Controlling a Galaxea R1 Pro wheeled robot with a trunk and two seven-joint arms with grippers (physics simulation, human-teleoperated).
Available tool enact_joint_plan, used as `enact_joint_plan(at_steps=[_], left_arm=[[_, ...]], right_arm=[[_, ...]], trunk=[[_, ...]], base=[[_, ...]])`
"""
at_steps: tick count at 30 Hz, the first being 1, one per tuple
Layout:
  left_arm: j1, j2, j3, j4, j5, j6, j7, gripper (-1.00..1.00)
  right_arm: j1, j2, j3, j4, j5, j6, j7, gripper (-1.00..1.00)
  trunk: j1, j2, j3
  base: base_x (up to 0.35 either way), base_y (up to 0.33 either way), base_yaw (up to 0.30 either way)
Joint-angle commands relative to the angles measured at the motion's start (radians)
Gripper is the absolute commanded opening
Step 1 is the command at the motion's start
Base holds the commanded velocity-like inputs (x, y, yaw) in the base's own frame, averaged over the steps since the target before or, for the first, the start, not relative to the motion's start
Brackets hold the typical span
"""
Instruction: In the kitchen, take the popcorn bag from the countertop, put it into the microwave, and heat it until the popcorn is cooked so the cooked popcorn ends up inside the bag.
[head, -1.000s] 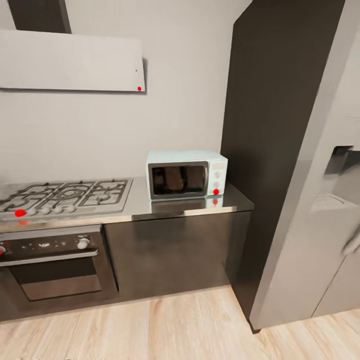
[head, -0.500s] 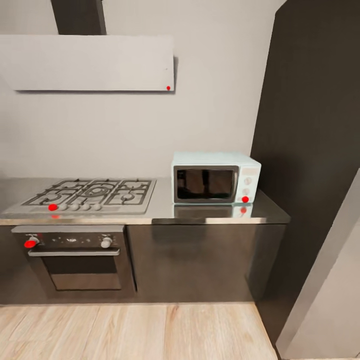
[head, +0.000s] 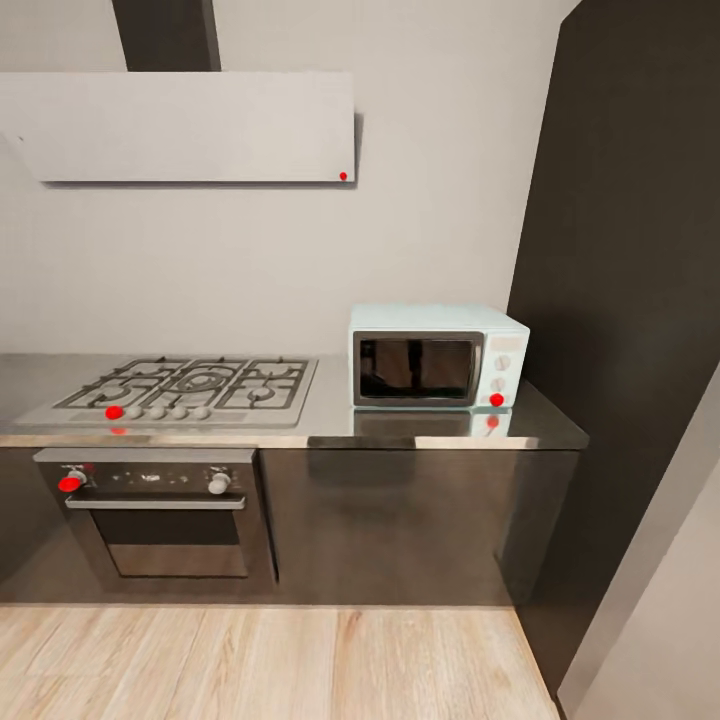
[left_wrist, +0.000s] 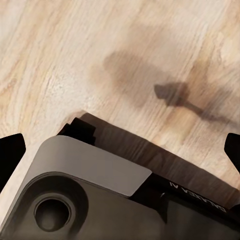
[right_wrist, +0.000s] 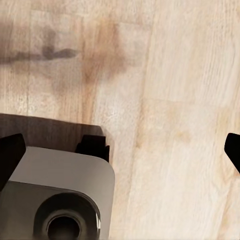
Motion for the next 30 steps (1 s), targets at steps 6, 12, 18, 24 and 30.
enact_joint_plan(at_steps=[6,12,18,24,30], left_arm=[[0.000,-0.001,-0.008,0.000,0.006,-0.003,0.004,1.00],[0.000,-0.003,-0.010,0.000,0.006,-0.003,0.004,1.00],[0.000,-0.006,-0.010,0.000,0.006,-0.002,0.003,1.00],[-0.001,-0.006,-0.010,0.000,0.005,-0.002,0.002,1.00],[0.000,-0.006,-0.010,0.000,0.005,-0.002,0.002,1.00]], right_arm=[[-0.001,0.001,-0.012,0.014,-0.006,0.015,-0.009,1.00],[-0.002,0.038,-0.008,-0.118,0.006,0.033,0.014,1.00],[0.000,0.100,0.007,-0.903,0.000,0.557,0.162,1.00],[-0.212,0.103,0.021,-1.238,-0.013,0.946,0.261,1.00],[-0.506,0.102,0.012,-1.447,-0.013,1.081,0.258,1.00]], trunk=[[0.000,-0.001,-0.001],[0.000,-0.001,-0.001],[0.000,-0.001,-0.001],[0.000,-0.001,-0.001],[0.000,-0.001,-0.001]], base=[[0.000,0.000,0.000],[0.000,0.000,0.000],[0.000,0.000,0.000],[0.000,0.000,0.000],[0.000,0.000,0.000]])
